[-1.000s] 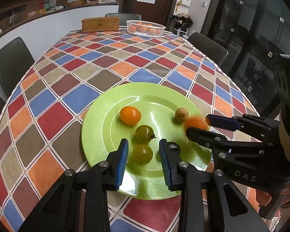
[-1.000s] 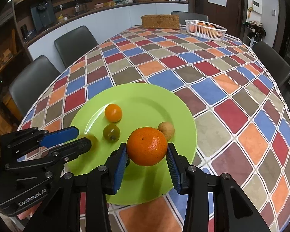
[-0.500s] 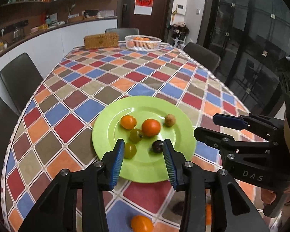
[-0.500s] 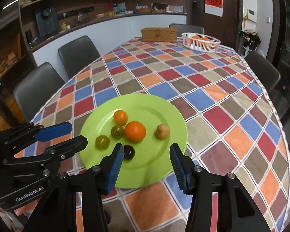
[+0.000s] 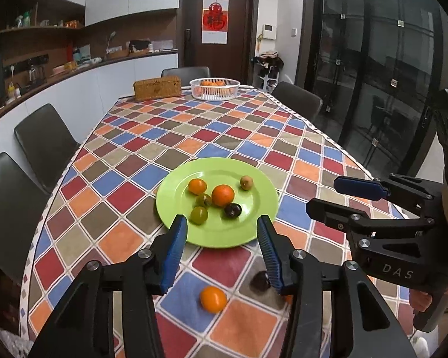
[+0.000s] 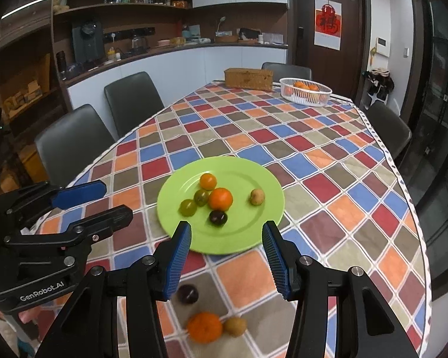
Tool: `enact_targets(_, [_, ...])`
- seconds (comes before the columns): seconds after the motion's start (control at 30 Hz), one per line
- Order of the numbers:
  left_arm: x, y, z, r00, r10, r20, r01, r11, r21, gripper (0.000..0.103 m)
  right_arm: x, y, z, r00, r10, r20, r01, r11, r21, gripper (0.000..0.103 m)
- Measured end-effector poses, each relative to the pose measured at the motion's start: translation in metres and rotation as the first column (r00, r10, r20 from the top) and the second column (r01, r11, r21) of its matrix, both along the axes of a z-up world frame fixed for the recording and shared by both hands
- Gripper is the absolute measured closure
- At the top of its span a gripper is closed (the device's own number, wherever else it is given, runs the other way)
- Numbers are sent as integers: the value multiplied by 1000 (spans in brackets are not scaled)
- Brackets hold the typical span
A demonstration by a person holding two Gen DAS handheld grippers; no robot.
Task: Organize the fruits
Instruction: 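Pull both open tools back from the plate toward the loose fruits, then move the left tool toward a small orange while the right tool approaches another large orange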
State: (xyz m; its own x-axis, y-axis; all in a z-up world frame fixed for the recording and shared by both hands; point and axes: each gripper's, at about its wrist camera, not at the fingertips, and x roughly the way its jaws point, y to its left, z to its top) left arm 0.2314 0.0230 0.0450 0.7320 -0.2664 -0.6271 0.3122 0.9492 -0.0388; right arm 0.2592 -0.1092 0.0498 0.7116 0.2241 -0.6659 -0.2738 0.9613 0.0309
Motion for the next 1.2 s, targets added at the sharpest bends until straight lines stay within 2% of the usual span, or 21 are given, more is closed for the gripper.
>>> enact_targets(0.27, [-38,9,5,999,-16,44,16,1000,13,50,-41,6,-2,999,-32,7,32,999,35,52])
enact_targets(0.47, [-54,15,-6,999,-32,43,30,999,31,48,-61,10,-19,998,-54,-24,56,996,76,52])
enact_targets(0.67, [-58,17,-24,998,-56,11,55,996,67,47,-70,8,-43,993,-90,-77,98,989,113,52])
enact_targets(0.97, [-53,16,-56,993,-102,-52,108,986,127,47,-71,1,-76,971,-173,-163,191,976,101,52])
enact_targets(1.2, [-39,14,-80,984,-124,-127,143,977,156,47,-65,0,-96,958,-193,-214,217,971,96,52])
